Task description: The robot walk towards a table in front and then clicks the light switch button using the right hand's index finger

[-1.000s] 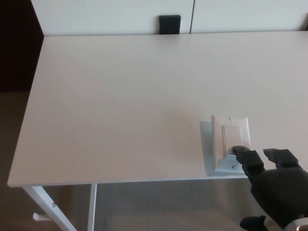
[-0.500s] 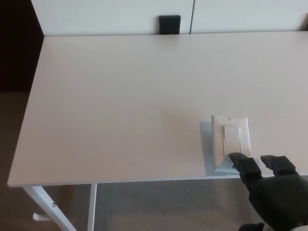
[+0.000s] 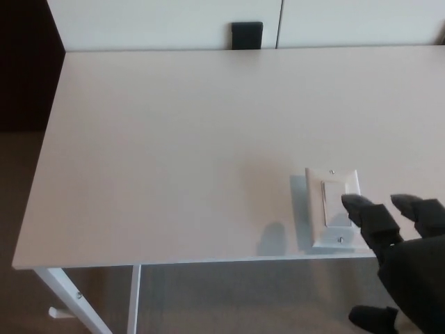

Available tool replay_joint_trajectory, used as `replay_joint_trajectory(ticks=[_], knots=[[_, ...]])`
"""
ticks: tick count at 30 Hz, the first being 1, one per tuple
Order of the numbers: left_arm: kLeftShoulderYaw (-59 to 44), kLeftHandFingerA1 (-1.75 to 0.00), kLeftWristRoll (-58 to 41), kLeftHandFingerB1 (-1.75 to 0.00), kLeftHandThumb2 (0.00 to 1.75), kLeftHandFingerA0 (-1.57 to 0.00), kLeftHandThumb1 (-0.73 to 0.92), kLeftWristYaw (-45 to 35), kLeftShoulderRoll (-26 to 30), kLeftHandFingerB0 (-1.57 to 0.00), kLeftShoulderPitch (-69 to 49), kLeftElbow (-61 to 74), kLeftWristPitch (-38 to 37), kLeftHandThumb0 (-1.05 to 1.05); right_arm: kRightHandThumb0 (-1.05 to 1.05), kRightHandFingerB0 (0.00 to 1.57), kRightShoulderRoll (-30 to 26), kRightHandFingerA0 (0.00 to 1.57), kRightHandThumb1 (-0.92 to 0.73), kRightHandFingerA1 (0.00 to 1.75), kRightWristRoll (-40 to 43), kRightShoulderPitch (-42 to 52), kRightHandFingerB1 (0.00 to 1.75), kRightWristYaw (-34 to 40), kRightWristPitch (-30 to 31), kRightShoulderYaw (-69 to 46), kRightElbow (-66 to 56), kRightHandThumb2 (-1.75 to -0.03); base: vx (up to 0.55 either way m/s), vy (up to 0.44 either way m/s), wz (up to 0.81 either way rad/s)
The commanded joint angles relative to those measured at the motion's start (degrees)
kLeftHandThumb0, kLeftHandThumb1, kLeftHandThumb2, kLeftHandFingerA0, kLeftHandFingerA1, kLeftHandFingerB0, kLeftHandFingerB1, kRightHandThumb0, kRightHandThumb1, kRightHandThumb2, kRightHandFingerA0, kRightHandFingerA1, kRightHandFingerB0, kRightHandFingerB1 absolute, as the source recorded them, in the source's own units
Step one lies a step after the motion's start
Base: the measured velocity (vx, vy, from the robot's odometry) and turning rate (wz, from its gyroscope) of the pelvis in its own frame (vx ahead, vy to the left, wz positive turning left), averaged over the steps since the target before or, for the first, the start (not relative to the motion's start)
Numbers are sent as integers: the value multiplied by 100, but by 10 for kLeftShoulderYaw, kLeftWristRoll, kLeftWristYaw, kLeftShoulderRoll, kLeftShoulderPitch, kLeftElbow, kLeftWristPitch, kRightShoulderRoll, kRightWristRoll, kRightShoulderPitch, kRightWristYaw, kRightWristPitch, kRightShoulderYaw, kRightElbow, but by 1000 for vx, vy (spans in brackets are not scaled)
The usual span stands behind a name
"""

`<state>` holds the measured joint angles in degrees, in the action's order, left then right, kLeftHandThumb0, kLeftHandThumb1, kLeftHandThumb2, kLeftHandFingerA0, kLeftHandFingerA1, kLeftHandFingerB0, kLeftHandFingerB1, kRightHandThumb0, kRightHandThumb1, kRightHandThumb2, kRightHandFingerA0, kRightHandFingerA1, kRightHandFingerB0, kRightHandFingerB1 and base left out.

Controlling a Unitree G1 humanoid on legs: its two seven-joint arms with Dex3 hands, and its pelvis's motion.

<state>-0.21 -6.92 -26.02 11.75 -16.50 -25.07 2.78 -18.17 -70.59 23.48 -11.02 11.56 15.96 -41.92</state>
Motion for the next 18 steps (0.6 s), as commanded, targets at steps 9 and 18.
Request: replay_joint_trajectory(ticks=[9, 18], knots=[[-5, -108, 5, -83, 86, -25, 23, 1, 12, -23, -2, 1, -2, -62, -82, 0, -17, 0, -44, 54, 105, 262, 45, 89, -121, -68, -104, -86, 0, 0, 0], [-3, -112, 10, -83, 85, -27, 22, 8, 10, -21, 19, -14, 1, -65, -62, 9, -4, 0, -45, 52, 182, 192, 50, 128, -148, -75, 181, -54, 0, 0, 0]])
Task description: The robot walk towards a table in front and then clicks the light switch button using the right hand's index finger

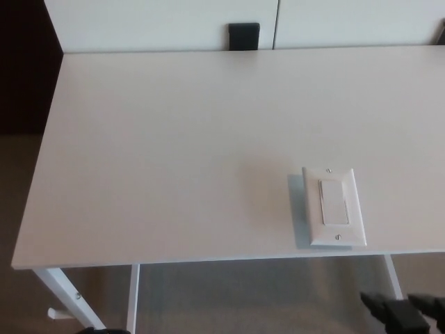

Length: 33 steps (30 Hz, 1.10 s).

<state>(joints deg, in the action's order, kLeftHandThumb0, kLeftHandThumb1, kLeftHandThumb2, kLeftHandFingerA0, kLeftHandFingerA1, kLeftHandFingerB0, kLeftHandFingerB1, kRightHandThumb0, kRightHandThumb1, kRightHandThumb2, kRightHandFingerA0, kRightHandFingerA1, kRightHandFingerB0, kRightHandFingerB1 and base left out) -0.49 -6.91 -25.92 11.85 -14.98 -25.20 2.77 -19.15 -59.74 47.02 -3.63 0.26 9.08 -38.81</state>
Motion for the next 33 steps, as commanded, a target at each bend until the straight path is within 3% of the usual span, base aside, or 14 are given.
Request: replay_joint_trajectory(ticks=[1, 3, 5, 6, 13, 14, 18, 22, 23, 24, 27, 31, 32, 33], knots=[[-2, -113, 9, -82, 85, -30, 19, 9, 7, -21, 6, -15, 5, -67, -60, 10, 15, 0, -46, 56, 79, -77, 49, 76, -38, -1, 233, -54, 0, 0, 0], [-3, -111, 7, -81, 85, -27, 22, 7, 8, -21, 3, -13, 3, -63, -46, 7, 25, 0, -30, 58, 84, -104, 54, 74, -32, 2, 281, -82, 0, 0, 0], [-1, -108, 11, -79, 83, -28, 24, 5, 12, -20, -6, -6, -5, -65, -54, 13, 33, 0, -45, 54, 88, -125, 46, 71, -27, 5, 324, -54, 0, 0, 0], [0, -108, 12, -79, 82, -29, 25, 6, 10, -22, -10, -5, -7, -65, -44, 6, 34, 0, -30, 57, 93, -132, 53, 71, -28, 3, 344, -80, 0, 0, 0], [3, -111, 23, -83, 87, -31, 26, 19, 9, -23, -7, -8, -15, -68, -45, 8, 46, 0, -30, 57, 143, -184, 55, 67, -50, -8, 459, -77, 0, 0, 0], [5, -112, 28, -83, 86, -29, 27, 23, 11, -23, -7, -8, -19, -69, -52, 10, 45, 2, -44, 60, 150, -187, 50, 68, -57, -11, 469, -56, 0, 0, 0], [3, -113, 29, -84, 87, -25, 27, 31, 9, -23, 1, -10, -9, -64, -48, 5, 45, 0, -32, 58, 201, -205, 53, 49, -86, -27, 505, -81, 0, 0, 0], [-3, -115, 27, -85, 89, -24, 27, 33, 10, -21, 1, -5, -4, -64, -49, 5, 48, 0, -32, 58, 219, -204, 53, 37, -93, -24, 506, -80, 0, 0, 0], [-1, -114, 31, -85, 88, -25, 28, 35, 13, -20, 1, -3, -7, -65, -55, 10, 46, 2, -46, 61, 224, -205, 49, 38, -99, -21, 510, -56, 0, 0, 0], [-1, -111, 33, -81, 87, -26, 29, 36, 15, -19, 2, -3, -7, -67, -48, 5, 46, 0, -31, 58, 232, -207, 53, 33, -102, -22, 513, -80, 0, 0, 0], [2, -85, 41, -68, 100, -38, 29, 38, 21, -20, 7, -7, -19, -72, -48, 5, 41, 0, -32, 58, 246, -213, 52, 28, -105, -21, 520, -81, 0, 0, 0], [3, -106, 45, -81, 88, -23, 32, 46, 23, -20, 7, -5, -16, -71, -47, 5, 34, 0, -31, 58, 252, -215, 52, 29, -104, -15, 523, -80, 0, 0, 0], [1, -85, 40, -68, 100, -40, 28, 43, 21, -21, 9, -11, -19, -69, -46, 5, 31, 0, -31, 58, 244, -214, 53, 30, -99, -10, 518, -79, 0, 0, 0], [0, -111, 38, -84, 89, -24, 30, 42, 21, -22, 10, -13, -18, -68, -52, 10, 30, 2, -46, 62, 243, -215, 50, 33, -100, -7, 519, -56, 0, 0, 0]])
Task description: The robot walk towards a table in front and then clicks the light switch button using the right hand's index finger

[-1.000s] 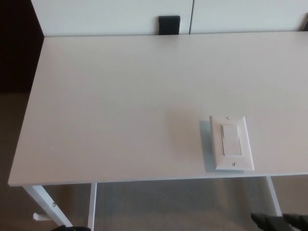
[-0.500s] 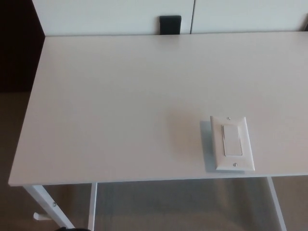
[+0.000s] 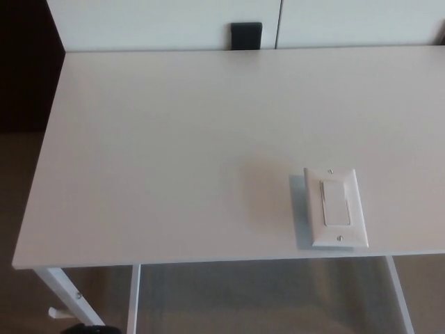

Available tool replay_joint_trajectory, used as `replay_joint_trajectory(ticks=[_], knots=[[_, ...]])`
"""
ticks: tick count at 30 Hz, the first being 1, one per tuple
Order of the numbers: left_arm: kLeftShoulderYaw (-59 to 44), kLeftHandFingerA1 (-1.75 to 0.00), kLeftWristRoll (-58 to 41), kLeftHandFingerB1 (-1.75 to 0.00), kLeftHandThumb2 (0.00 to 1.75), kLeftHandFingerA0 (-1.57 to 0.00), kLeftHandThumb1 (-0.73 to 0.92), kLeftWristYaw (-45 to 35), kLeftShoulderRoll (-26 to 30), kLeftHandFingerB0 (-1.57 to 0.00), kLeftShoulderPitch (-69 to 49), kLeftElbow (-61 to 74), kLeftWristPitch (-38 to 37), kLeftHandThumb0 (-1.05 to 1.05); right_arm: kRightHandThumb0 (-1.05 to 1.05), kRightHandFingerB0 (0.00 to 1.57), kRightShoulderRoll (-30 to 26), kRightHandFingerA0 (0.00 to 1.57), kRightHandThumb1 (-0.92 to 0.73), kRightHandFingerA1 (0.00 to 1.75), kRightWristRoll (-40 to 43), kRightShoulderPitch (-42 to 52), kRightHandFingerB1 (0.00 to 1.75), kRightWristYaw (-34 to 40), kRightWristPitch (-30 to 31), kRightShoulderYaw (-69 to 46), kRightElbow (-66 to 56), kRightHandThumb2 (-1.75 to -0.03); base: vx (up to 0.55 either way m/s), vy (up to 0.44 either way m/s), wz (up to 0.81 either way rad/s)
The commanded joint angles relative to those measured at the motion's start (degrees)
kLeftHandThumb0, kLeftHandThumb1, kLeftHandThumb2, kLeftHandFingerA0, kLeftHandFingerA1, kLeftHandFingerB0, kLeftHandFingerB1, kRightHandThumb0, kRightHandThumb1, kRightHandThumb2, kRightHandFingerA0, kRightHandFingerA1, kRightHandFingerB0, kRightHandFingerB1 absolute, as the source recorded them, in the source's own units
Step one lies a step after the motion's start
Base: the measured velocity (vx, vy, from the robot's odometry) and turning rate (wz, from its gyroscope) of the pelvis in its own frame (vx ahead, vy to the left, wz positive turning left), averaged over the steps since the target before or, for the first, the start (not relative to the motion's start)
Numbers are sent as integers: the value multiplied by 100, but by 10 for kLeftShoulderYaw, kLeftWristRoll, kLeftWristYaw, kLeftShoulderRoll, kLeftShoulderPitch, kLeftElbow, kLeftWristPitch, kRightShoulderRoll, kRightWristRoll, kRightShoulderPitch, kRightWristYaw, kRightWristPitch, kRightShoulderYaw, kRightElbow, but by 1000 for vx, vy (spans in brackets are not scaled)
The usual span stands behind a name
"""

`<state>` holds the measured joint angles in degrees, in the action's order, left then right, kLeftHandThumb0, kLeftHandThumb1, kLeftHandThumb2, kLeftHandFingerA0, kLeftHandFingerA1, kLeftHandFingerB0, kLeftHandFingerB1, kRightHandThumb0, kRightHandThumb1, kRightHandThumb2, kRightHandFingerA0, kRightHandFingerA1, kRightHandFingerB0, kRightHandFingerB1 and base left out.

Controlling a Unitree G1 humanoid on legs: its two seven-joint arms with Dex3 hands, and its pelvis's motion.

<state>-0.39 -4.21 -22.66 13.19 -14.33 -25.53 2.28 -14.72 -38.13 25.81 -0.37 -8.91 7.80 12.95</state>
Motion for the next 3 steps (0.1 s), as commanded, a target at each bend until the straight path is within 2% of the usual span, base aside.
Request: replay_joint_trajectory(ticks=[1, 3], knots=[[-2, -111, 11, -84, 89, -24, 30, 10, 8, -21, 6, -12, -13, -67, -50, 11, -17, 1, -48, 63, 25, -4, 50, 6, -11, 9, 3, -54, 0, 0, 0], [0, -111, 13, -84, 89, -24, 30, 11, 9, -21, 7, -13, -15, -67, -50, 11, -18, 1, -48, 63, 25, -4, 50, 7, -10, 11, 2, -54, 0, 0, 0]])
